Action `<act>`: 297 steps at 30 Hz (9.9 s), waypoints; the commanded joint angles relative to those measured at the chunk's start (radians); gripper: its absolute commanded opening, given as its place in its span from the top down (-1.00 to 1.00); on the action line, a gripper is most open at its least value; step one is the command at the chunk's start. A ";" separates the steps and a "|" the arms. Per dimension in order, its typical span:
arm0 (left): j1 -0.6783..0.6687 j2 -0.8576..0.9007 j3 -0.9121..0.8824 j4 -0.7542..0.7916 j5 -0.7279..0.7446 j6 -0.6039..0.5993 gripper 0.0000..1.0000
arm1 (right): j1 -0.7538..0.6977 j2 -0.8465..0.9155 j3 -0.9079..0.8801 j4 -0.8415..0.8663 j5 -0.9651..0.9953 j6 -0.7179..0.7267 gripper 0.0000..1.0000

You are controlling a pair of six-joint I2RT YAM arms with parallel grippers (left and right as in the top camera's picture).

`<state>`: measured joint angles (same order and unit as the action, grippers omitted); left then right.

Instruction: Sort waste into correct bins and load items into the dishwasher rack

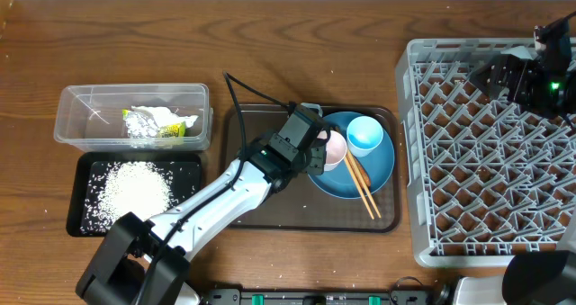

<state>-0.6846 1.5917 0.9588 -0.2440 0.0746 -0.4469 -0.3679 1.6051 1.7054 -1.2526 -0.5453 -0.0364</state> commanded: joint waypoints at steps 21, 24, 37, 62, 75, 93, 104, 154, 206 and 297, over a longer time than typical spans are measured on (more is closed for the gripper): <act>-0.002 0.005 0.010 -0.029 -0.012 -0.022 0.79 | 0.008 -0.003 0.000 0.000 -0.004 -0.002 -0.98; -0.001 0.002 0.010 -0.032 -0.012 -0.022 0.87 | 0.008 -0.003 0.000 0.000 -0.004 -0.002 -0.99; 0.002 -0.082 0.010 -0.072 -0.039 0.063 0.87 | 0.008 -0.003 0.000 0.000 -0.004 -0.002 -0.99; 0.226 -0.211 0.009 -0.076 0.741 0.461 0.88 | 0.008 -0.003 0.000 0.000 -0.004 -0.002 -0.99; 0.425 -0.134 0.008 0.067 1.224 0.495 0.88 | 0.008 -0.003 0.000 0.000 -0.004 -0.002 -0.98; 0.510 -0.095 0.007 0.048 1.223 0.496 0.87 | 0.008 -0.003 0.000 -0.120 -0.026 0.098 -0.98; 0.510 -0.095 0.007 0.045 1.218 0.496 0.87 | 0.116 -0.003 -0.016 -0.267 -0.072 0.066 -0.90; 0.510 -0.095 0.007 0.071 1.331 0.496 0.88 | 0.607 -0.003 -0.502 0.146 -0.768 -0.746 -0.27; 0.509 -0.095 -0.013 -0.017 1.034 0.495 0.32 | 0.328 -0.044 -0.347 0.254 -0.234 -0.064 0.71; -0.044 -0.079 -0.013 0.150 0.039 0.246 -0.18 | 0.264 0.014 -0.279 0.071 0.470 0.084 -0.98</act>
<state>-0.6983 1.4929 0.9550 -0.1165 0.2169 -0.1776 -0.1024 1.6150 1.4055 -1.1816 -0.0780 0.0452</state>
